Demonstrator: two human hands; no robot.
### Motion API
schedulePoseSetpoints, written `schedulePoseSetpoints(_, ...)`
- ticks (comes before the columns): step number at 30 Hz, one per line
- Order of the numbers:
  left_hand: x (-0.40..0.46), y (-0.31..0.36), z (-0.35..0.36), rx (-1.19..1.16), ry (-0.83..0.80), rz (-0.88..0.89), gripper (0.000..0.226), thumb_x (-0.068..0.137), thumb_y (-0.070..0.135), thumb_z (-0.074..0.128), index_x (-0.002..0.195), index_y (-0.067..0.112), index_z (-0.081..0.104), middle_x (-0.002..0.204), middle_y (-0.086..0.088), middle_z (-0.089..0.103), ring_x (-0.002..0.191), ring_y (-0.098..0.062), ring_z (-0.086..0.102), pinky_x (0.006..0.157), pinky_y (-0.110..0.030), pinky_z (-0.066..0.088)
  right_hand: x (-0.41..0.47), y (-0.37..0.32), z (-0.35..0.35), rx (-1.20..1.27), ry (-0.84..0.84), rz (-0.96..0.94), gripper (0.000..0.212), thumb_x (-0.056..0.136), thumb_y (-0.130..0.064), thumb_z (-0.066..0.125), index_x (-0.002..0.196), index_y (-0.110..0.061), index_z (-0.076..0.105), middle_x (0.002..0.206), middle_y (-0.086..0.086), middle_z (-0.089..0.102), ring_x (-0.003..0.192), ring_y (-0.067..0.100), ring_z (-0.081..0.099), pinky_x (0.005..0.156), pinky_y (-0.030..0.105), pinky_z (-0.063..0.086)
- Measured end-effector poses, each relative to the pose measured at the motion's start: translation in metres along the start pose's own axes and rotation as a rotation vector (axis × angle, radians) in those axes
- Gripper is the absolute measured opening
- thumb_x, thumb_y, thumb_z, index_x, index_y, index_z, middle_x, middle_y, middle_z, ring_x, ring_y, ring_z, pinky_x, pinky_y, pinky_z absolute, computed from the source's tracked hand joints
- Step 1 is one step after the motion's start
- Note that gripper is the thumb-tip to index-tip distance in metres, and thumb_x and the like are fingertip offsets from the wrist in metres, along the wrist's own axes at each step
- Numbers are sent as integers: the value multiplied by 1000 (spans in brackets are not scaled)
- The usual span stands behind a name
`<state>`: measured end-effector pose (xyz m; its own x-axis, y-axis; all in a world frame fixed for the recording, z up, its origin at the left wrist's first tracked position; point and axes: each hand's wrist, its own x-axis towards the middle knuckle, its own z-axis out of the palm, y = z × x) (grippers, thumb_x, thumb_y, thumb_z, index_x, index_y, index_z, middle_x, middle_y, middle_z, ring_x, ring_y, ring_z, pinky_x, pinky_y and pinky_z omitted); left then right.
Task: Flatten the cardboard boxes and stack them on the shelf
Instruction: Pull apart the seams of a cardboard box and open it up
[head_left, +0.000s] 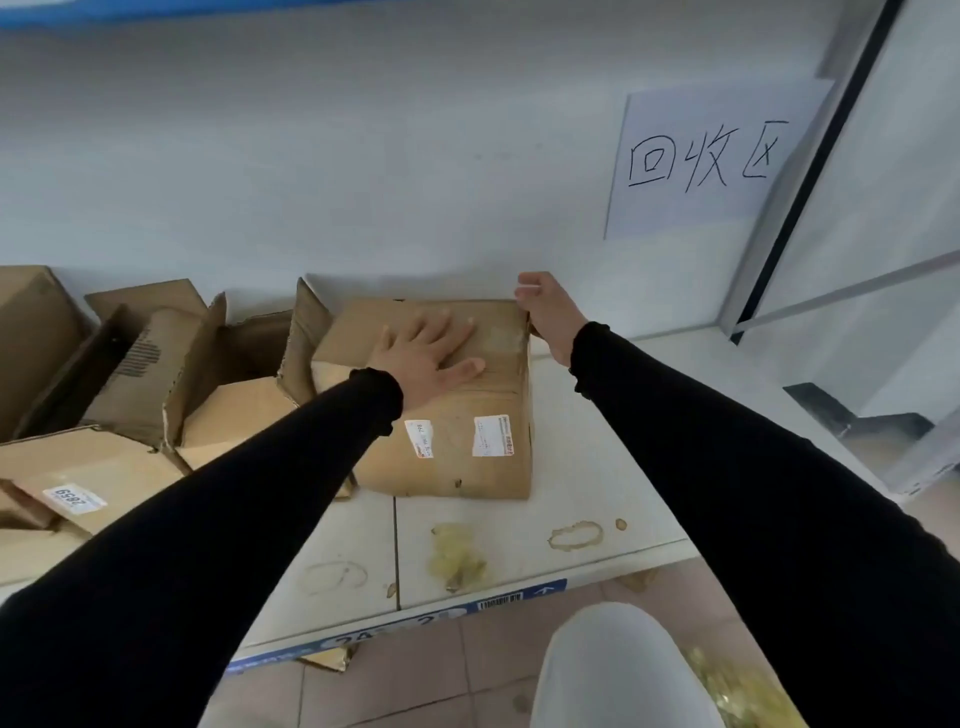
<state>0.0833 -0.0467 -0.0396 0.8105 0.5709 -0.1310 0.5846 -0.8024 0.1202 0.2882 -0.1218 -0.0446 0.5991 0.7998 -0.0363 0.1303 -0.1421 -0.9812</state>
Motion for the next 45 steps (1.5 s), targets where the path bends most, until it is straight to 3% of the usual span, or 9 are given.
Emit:
schedulePoseSetpoints(3,3,19,13,-21,77,-63,77,92,80,15,158,46,-5,169,7,-11,155,-19,-12,121,-60,-5,-5,2,-6,269,5,82,48,102,-17,54,147,-14,38,139,7,47,122,20,52,108,35,44)
schedulePoseSetpoints(8,-2,34,11,-58,61,-184,83,88,83,20,159,44,0,169,7,-9,156,-17,-9,118,-66,-5,-32,9,-14,246,-299,70,12,96,-11,60,108,-13,56,103,2,63,91,13,61,71,21,51)
schedulePoseSetpoints(16,13,43,-6,-139,110,-180,87,85,76,52,155,30,29,164,-4,21,151,-26,18,120,-46,11,-29,9,-42,-246,-553,133,118,78,-23,83,163,-29,1,152,-4,43,139,21,46,114,33,41)
schedulePoseSetpoints(22,19,41,3,-137,143,-174,90,82,77,55,154,29,28,166,-4,16,154,-21,7,120,-50,8,-33,-27,-43,-1063,-402,-250,83,90,-32,74,157,-9,29,162,14,27,146,34,29,118,43,29)
schedulePoseSetpoints(26,19,36,6,-115,100,-165,92,84,80,47,159,35,17,169,-6,5,156,-22,-4,122,-51,1,-34,-36,-30,-1343,-351,-438,47,88,-40,72,124,-13,59,123,7,53,116,28,50,88,41,48)
schedulePoseSetpoints(32,17,35,5,-107,77,-179,94,85,82,43,160,37,11,170,-7,-1,156,-22,-8,123,-50,-3,-44,-46,-21,-1704,-337,-754,13,102,-26,54,102,-15,60,107,2,55,99,23,53,64,34,36)
schedulePoseSetpoints(36,17,35,2,-103,60,-179,94,86,81,42,161,36,9,170,-7,-2,156,-22,-8,123,-51,-3,-48,-33,-22,-1660,-292,-787,22,101,-10,42,80,-15,50,77,0,54,70,21,50,51,30,25)
schedulePoseSetpoints(41,15,36,1,-109,52,-184,94,85,82,43,161,37,10,170,-7,-2,156,-23,-7,124,-51,-3,-42,-19,-34,-786,-145,-311,16,92,-13,51,80,-6,60,84,9,66,72,23,59,73,42,51)
schedulePoseSetpoints(45,14,38,-1,-94,43,-185,94,86,81,43,161,36,9,170,-7,-2,156,-24,-6,124,-50,-2,-41,-28,-32,-888,-227,-253,25,94,-29,54,78,-10,55,79,4,57,71,21,51,65,33,42)
